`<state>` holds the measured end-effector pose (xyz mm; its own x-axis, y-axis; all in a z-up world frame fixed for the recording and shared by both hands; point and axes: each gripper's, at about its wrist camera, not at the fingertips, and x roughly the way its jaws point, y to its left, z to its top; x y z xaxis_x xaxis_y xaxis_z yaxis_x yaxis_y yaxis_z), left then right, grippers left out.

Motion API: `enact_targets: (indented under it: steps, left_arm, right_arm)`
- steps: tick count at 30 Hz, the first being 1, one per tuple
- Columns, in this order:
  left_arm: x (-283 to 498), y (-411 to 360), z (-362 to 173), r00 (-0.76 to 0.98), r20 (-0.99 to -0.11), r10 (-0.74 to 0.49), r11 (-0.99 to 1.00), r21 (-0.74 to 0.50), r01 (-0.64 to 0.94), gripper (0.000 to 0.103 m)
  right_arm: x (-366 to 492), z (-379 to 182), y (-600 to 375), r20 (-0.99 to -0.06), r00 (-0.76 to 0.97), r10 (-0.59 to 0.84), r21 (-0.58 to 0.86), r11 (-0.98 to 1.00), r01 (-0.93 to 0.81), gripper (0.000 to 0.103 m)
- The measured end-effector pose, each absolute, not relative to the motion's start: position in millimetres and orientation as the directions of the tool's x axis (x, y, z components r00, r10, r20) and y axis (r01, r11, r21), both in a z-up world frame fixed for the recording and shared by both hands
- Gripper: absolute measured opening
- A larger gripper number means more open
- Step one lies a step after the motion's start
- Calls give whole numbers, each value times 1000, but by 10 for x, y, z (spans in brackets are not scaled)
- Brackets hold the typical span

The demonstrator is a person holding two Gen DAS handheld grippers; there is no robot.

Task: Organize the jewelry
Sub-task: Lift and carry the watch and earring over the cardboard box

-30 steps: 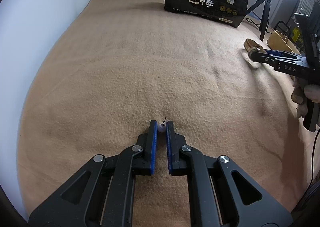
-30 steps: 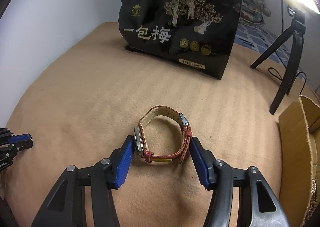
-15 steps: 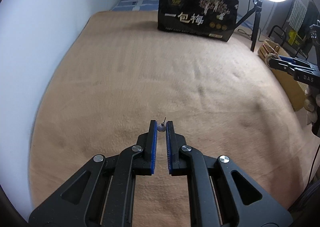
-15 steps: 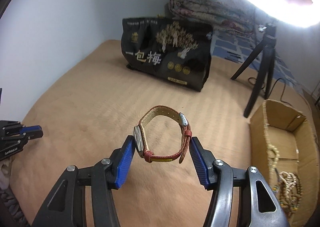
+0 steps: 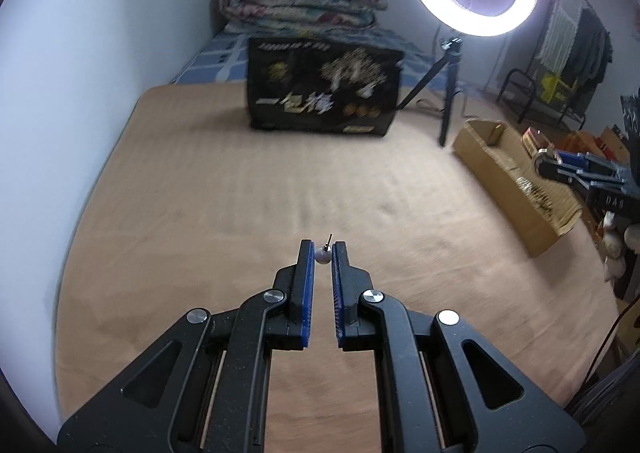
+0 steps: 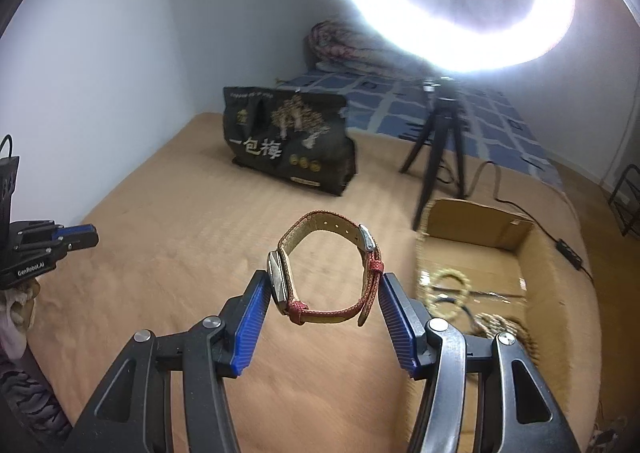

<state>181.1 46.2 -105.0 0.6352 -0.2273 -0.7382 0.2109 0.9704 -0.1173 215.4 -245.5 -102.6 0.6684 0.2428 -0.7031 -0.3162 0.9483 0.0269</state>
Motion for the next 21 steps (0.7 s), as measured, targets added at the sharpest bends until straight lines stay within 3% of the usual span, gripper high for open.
enact_targets:
  steps: [21]
  left_arm:
    - [2263, -984, -603, 660, -641, -392, 912, -175, 372, 7]
  right_arm:
    - [1712, -815, -3631, -681, 718, 145, 70, 989, -134, 58]
